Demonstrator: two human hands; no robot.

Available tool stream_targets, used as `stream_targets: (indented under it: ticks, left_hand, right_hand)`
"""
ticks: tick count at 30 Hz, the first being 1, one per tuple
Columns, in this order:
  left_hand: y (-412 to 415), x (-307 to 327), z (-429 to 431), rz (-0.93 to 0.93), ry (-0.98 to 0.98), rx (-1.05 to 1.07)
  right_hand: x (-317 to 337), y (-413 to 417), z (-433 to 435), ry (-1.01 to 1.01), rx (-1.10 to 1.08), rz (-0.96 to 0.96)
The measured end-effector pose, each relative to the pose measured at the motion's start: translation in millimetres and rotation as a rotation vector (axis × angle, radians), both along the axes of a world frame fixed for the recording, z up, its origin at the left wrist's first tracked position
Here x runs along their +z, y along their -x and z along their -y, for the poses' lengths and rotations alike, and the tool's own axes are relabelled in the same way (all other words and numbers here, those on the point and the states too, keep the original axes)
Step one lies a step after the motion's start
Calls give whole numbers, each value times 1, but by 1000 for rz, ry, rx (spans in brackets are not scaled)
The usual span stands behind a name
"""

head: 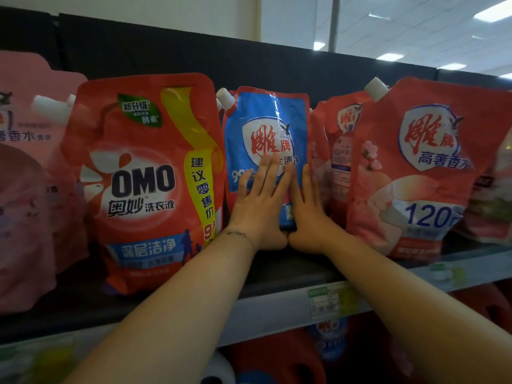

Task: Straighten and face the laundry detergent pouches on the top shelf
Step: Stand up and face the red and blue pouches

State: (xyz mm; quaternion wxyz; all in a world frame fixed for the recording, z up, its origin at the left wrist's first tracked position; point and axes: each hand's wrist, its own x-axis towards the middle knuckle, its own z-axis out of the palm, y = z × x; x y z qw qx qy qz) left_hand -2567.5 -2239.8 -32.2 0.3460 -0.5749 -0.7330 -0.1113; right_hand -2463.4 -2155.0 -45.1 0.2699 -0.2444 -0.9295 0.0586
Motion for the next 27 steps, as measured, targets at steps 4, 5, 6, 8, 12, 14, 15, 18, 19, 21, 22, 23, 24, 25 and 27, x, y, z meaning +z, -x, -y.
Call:
stream_targets:
  ticks: [4,5,6,8,12,14,15,18,19,21,22,23,24,25,27]
  left_hand:
    - [2,-1,0,13,13,2]
    - [2,-1,-1,3,16,13]
    - [2,-1,-1,-10,20,30]
    - [2,-2,-1,-21,18,60]
    - [2,-4,-1,-30,17,65]
    - [2,-3,0,-32,34,73]
    - [1,-2,2,-26,50,81]
    - [-6,2,6,9,104,121]
    - [-9,5,8,11,124,142]
    - [-17,13,13,37,190,179]
    - [-19,17,15,57,230,195]
    - [-23,20,17,78,267,215]
    - [-27,23,18,96,297,238]
    - [-32,26,20,98,308,263]
    - [-45,32,25,84,246,286]
  right_hand:
    - [2,-1,1,20,-8,41]
    - [3,-2,2,46,20,28]
    - [4,-2,4,91,60,-14]
    - [6,0,6,173,135,-195]
    - [8,5,8,54,53,-487]
    - [10,5,10,-50,17,-511]
    - [10,5,12,-134,-3,-501]
    - [12,6,19,-289,-55,-409]
    - [14,3,22,-290,-55,-371]
    - [22,-4,29,-253,-47,-258]
    - [26,-8,31,-244,-28,-179]
    - [30,-13,33,-251,-6,-114]
    - [35,-21,37,-259,23,-64]
    - [41,-30,41,-277,52,-38]
    - [47,-50,40,-355,118,-63]
